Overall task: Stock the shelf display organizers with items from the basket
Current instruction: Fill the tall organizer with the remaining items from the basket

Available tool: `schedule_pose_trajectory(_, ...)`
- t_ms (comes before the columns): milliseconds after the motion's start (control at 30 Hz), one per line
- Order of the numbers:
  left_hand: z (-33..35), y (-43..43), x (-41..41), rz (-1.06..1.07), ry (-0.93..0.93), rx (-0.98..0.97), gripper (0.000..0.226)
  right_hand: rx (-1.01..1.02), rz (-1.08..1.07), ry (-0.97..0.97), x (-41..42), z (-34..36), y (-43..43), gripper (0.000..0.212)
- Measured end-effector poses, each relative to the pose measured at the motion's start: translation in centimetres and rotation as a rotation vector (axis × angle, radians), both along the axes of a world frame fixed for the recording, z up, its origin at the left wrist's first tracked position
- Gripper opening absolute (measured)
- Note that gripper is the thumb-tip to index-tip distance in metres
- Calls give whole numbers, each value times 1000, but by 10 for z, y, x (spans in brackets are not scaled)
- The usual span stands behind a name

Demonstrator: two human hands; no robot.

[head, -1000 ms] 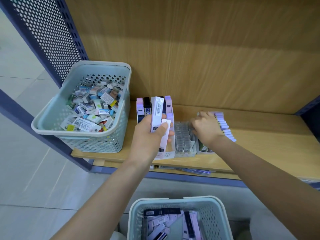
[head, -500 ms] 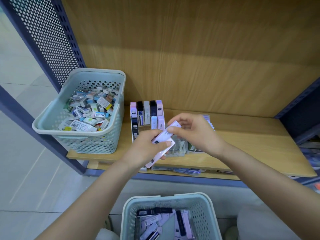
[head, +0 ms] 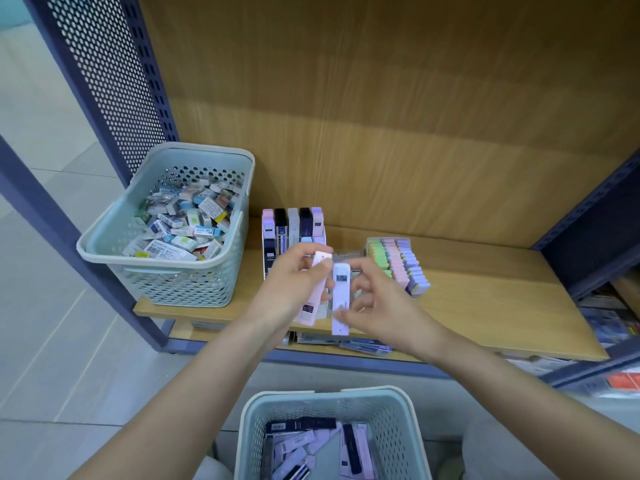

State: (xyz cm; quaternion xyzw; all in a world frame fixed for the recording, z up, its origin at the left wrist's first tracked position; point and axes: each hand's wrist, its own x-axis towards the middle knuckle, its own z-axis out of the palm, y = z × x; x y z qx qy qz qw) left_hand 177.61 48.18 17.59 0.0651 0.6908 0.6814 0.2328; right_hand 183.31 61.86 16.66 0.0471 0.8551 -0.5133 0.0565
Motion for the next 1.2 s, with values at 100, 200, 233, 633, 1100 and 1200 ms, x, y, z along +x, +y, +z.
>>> schedule_pose_trajectory(100,0,-3,1,-31,49,6,19,80,81,13,2,0,-6,51)
schedule_pose_trajectory(200,3,-12,-1,13,115,-12,10,-84,-19,72,-4,0,-6,32)
schedule_pose_trajectory(233,5,-17,-2,43,129,-24,11,-107,-68,88,-7,0,-2,27)
schedule_pose_trajectory(633,-5,-60,-32,217,97,-222,28,240,-216,329,-89,-12,24,11)
schedule_pose_trajectory(1100,-11,-51,-36,150,132,-201,21,770,89,197,-133,-78,27,16)
schedule_pose_trajectory(1200,-13,-47,-37,129,144,-225,25,955,126,255,-131,-82,24,23)
